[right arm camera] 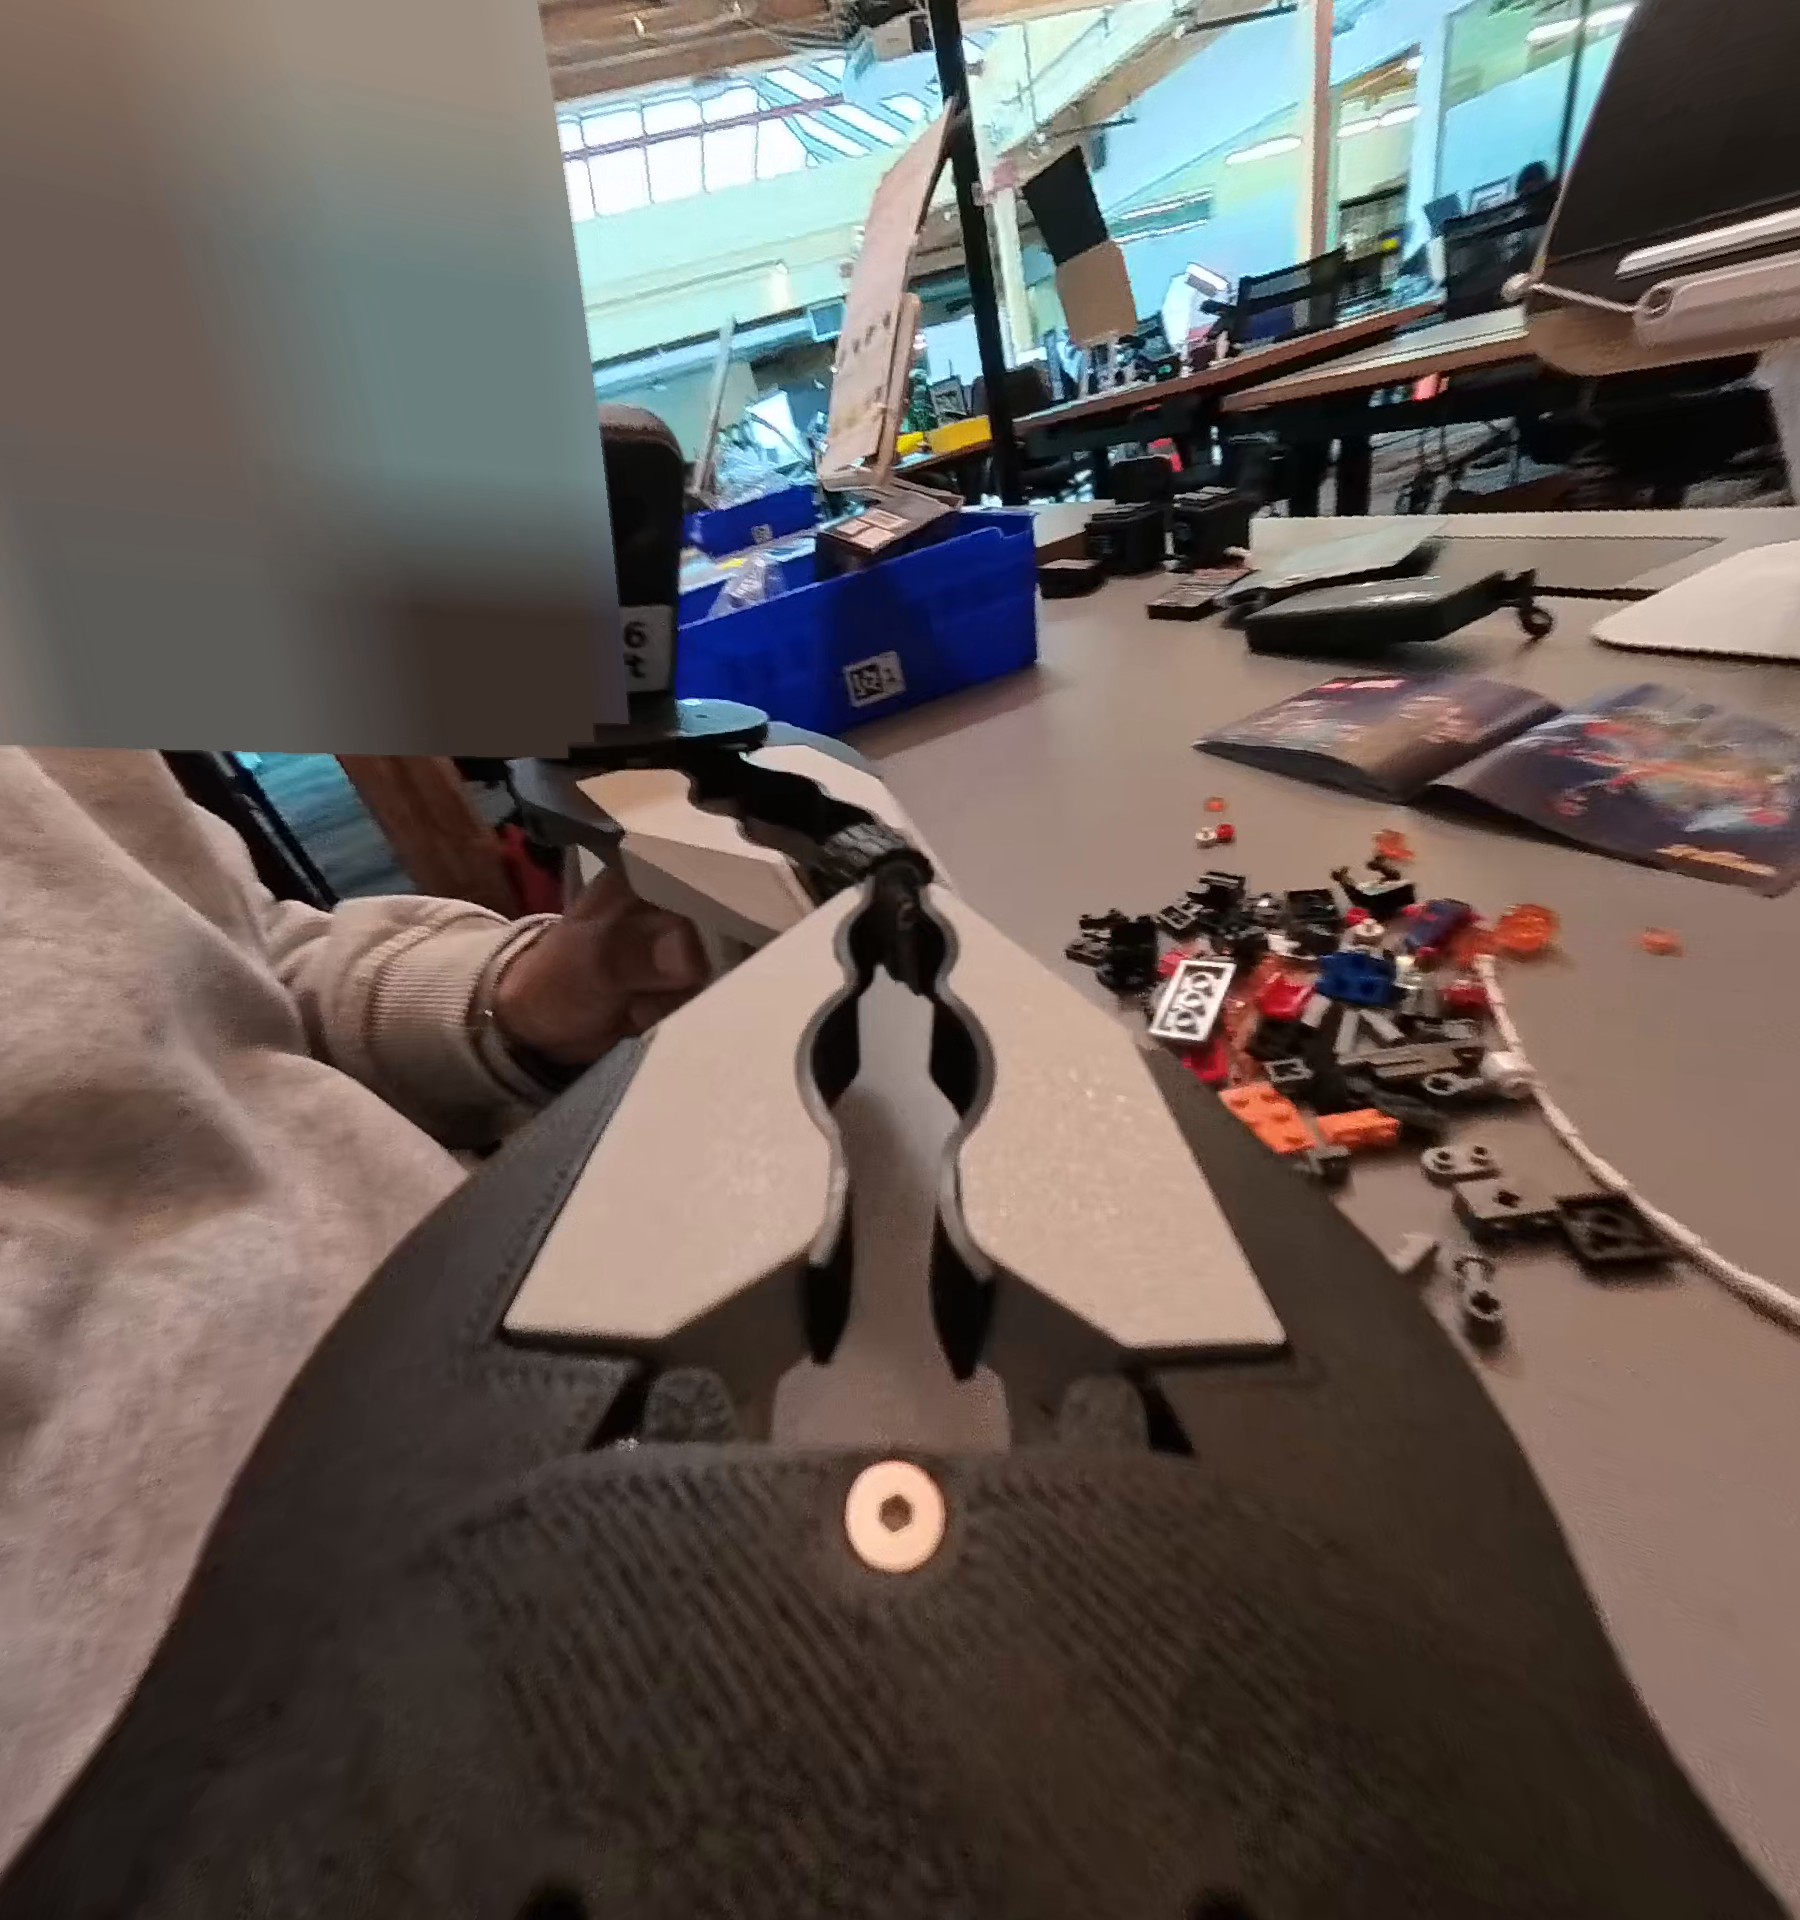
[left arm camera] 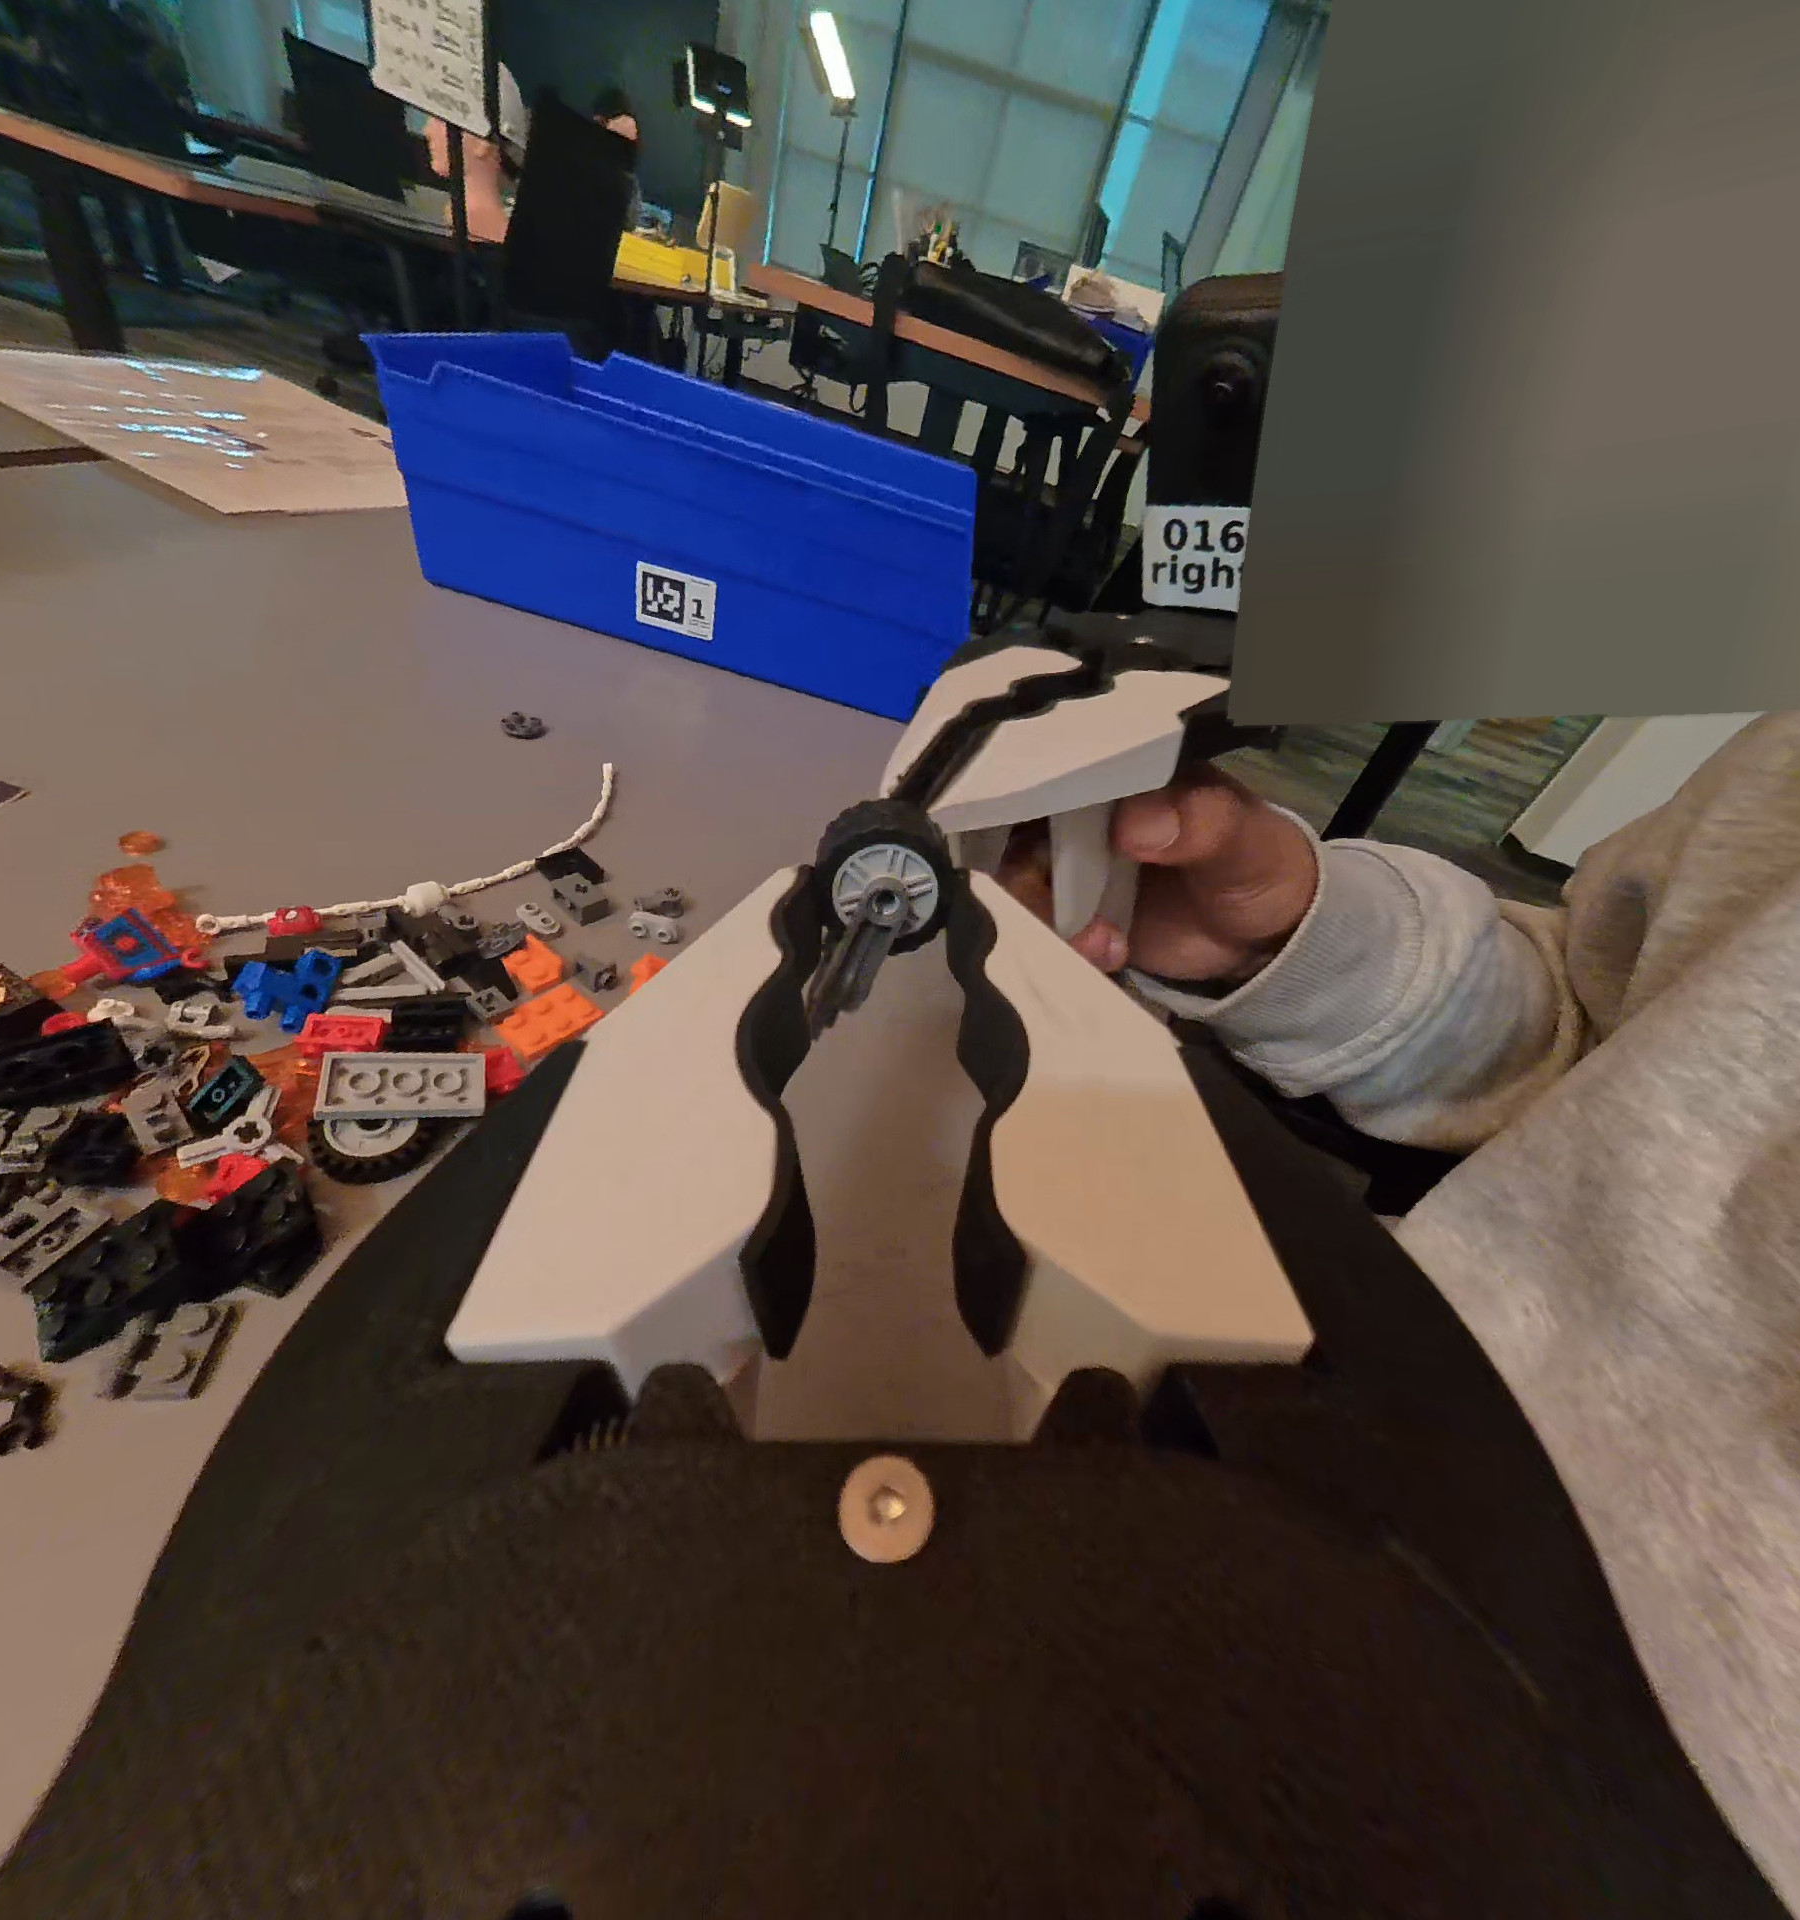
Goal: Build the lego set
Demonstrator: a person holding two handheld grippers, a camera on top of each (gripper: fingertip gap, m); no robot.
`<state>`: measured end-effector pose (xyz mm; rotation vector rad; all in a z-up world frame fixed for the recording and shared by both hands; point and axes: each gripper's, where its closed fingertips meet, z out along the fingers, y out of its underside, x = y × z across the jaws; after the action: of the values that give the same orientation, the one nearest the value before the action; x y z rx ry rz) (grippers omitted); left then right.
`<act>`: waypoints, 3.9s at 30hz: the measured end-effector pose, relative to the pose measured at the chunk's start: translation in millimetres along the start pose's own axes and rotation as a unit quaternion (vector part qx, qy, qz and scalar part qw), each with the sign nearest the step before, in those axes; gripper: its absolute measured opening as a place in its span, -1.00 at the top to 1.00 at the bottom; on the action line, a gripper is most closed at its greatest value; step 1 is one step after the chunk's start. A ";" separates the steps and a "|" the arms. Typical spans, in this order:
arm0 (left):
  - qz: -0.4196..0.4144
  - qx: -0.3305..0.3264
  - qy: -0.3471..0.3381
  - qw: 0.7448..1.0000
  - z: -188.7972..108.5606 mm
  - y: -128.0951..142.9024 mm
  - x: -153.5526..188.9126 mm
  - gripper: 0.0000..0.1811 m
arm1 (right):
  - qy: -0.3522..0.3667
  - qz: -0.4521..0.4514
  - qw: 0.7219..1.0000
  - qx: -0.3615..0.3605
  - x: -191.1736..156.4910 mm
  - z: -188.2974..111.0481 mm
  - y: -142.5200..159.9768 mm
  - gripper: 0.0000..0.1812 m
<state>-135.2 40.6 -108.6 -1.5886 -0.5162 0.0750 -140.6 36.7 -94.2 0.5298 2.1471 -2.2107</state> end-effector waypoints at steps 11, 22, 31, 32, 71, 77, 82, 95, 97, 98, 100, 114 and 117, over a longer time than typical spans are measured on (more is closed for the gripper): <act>-0.024 0.026 0.052 0.998 -2.3 -5.7 10.9 0.73 | -0.057 0.049 0.997 0.013 -7.3 -2.3 -3.2 0.94; -0.083 0.049 0.138 0.986 -5.7 -12.3 25.2 0.74 | -0.107 0.051 0.993 0.020 -20.6 -4.3 -5.1 0.97; -0.093 0.047 0.154 0.983 -5.8 -11.9 27.6 0.73 | -0.118 0.048 0.992 0.024 -23.7 -5.6 -6.1 0.96; -0.095 0.047 0.156 0.982 -5.8 -12.1 28.1 0.74 | -0.121 0.048 0.991 0.024 -24.4 -5.9 -6.3 0.95; -0.123 0.049 0.189 0.973 -6.4 -12.7 33.0 0.74 | -0.132 0.020 0.990 0.038 -31.4 -6.0 -8.7 0.88; -0.154 0.059 0.218 0.962 -9.0 -16.1 35.5 0.74 | -0.119 -0.005 0.993 0.025 -31.7 -3.0 -5.0 0.94; -0.158 0.048 0.216 0.962 -6.6 -12.5 35.0 0.74 | -0.111 -0.011 0.993 0.029 -29.7 -2.9 -5.9 0.95; -0.171 0.065 0.217 0.959 -9.8 -18.3 32.7 0.75 | -0.100 0.001 0.994 0.043 -28.4 0.6 -9.1 0.95; -0.169 0.066 0.213 0.960 -9.9 -18.5 32.3 0.75 | -0.100 0.004 0.994 0.043 -28.0 0.6 -9.6 0.95; -0.170 0.067 0.211 0.960 -9.6 -18.4 31.5 0.75 | -0.097 0.001 0.994 0.041 -27.1 0.5 -9.4 0.95; -0.172 0.064 0.211 0.960 -8.9 -17.8 31.5 0.75 | -0.096 -0.004 0.995 0.037 -26.7 -0.6 -9.1 0.95; -0.189 0.078 0.208 0.957 -9.5 -19.6 28.8 0.73 | -0.130 0.053 0.987 0.079 -25.7 -14.2 -20.2 1.00; -0.297 0.204 0.203 0.910 -51.7 -46.2 -23.4 0.73 | -0.046 0.068 0.987 0.142 29.1 -55.4 -38.0 1.00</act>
<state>-150.7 -16.2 -65.3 -0.9482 -0.5879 -0.5666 -164.6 99.2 -64.7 0.5495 1.7083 -2.4235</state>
